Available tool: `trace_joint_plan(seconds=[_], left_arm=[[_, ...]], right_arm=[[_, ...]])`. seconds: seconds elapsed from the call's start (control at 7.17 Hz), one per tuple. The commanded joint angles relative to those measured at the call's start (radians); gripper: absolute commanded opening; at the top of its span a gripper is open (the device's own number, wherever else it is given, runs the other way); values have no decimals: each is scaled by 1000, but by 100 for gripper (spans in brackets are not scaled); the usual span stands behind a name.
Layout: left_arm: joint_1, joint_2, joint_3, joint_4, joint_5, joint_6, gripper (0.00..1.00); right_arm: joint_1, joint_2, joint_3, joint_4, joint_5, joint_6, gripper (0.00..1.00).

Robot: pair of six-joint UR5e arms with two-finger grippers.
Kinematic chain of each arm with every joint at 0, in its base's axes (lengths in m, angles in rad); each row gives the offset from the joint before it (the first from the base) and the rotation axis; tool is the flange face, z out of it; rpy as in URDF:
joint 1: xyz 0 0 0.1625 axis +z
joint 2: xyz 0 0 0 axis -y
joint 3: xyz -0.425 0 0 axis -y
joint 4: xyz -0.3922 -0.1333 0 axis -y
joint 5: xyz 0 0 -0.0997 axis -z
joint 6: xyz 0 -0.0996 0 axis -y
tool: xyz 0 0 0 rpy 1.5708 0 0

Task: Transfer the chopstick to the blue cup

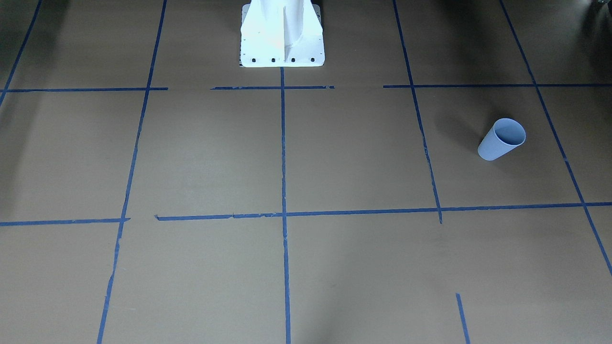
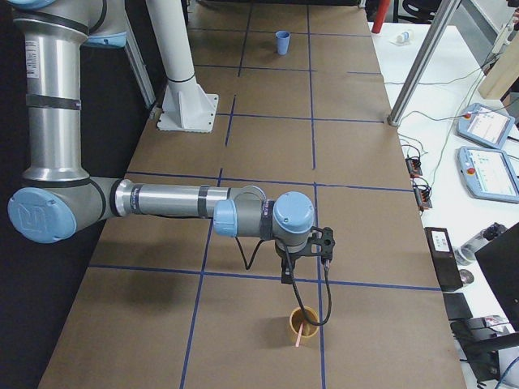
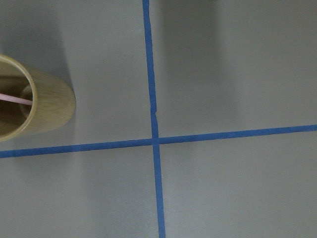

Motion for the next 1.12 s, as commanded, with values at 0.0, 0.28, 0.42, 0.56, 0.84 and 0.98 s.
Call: trace_joint_plan(seconds=[0.0,0.28,0.42,0.56,0.84,0.98], left_arm=[[0,0,0,-1,-2,2,100],[0,0,0,-1,-2,2,100],[0,0,0,-2,-4,2,100],[0,0,0,-2,-7,-1,100],[0,0,0,-4,-11,-1,100],[0,0,-19,-10,-11,-1,100]], right_arm=[[-1,0,2,5,0,11,100],[-1,0,1,6,0,10,100],[-1,0,1,8,0,10,100],[-1,0,1,8,0,10,100],[-1,0,2,9,1,11,100],[-1,0,4,9,1,11,100]])
